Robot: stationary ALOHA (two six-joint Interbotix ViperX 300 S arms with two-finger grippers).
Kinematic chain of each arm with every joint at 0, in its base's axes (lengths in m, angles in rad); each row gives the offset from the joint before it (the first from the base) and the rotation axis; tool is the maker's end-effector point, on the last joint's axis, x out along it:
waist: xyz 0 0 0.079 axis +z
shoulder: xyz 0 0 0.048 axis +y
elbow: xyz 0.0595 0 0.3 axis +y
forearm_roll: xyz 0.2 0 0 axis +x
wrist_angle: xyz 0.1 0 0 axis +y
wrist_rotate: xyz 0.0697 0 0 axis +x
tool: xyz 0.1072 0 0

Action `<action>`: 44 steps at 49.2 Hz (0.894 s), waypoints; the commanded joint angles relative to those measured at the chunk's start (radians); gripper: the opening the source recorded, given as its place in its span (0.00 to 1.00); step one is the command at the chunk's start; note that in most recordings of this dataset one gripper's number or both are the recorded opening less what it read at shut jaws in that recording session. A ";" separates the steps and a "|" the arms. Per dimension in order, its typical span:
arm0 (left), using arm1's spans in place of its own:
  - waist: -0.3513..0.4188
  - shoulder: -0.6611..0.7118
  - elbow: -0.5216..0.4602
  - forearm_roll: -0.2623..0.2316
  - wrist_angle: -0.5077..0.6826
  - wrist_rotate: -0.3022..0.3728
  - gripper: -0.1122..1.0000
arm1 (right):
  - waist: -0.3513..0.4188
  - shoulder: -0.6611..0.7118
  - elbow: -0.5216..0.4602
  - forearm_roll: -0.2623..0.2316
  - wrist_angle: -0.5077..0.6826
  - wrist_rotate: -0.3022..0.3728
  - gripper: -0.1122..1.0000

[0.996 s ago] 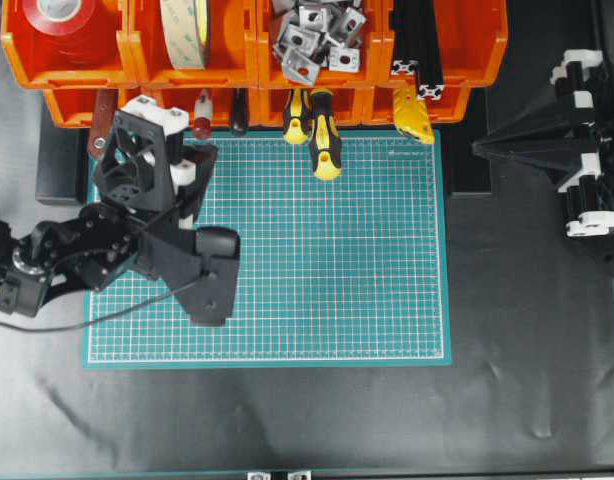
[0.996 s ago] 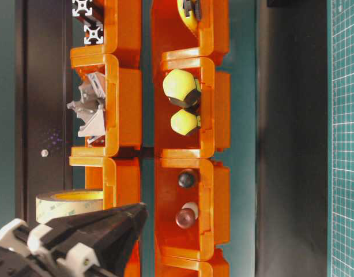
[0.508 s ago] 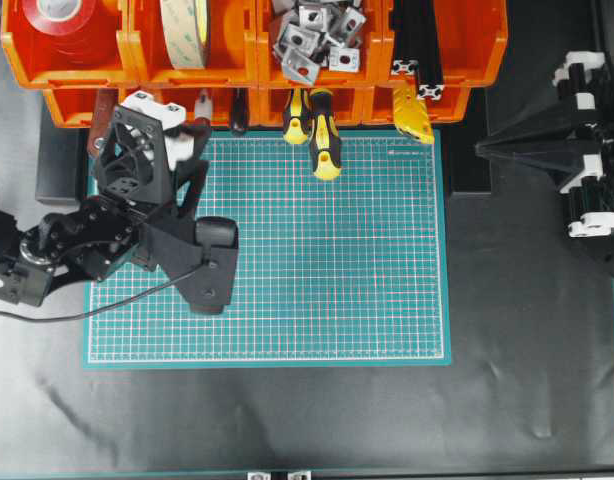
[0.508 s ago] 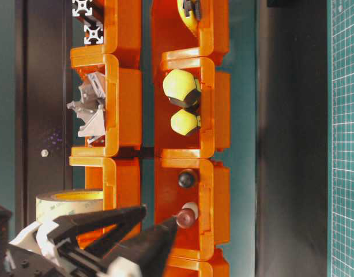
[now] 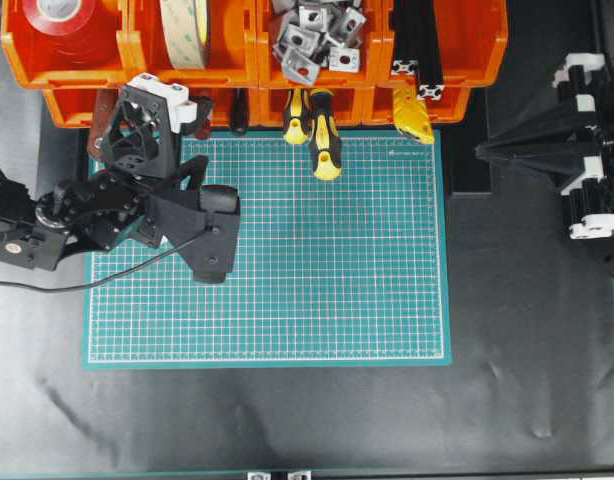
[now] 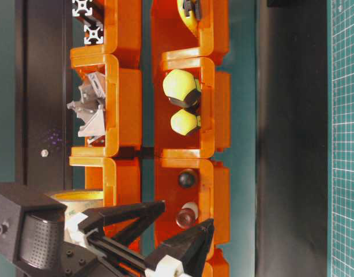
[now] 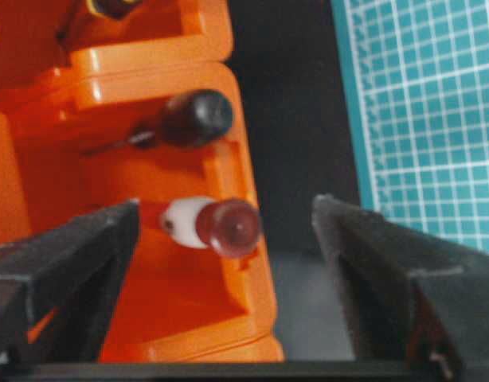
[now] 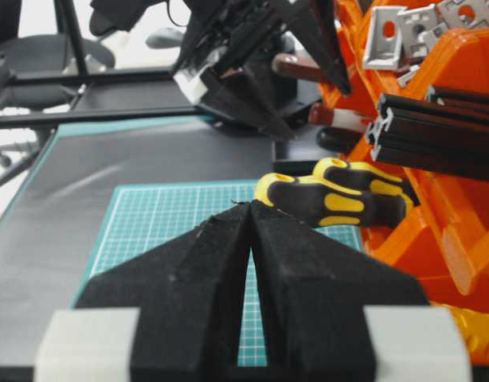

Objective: Pick red screwdriver from container rack with left arm.
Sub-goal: 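Lower the left gripper and close it on the red screwdriver handle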

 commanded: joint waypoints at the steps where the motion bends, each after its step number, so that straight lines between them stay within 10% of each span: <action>1: 0.017 -0.020 -0.005 0.003 0.002 -0.003 0.88 | 0.002 0.005 -0.014 0.002 -0.008 0.000 0.10; 20: 0.017 -0.015 -0.009 0.003 0.000 -0.003 0.85 | 0.002 0.003 -0.012 0.002 -0.008 0.000 0.10; 36: 0.011 -0.014 -0.017 0.003 0.003 -0.002 0.37 | 0.002 0.000 -0.012 0.002 -0.011 0.002 0.10; 44: -0.026 -0.018 -0.046 0.003 0.012 0.006 0.36 | 0.000 -0.006 -0.012 0.002 -0.008 0.003 0.10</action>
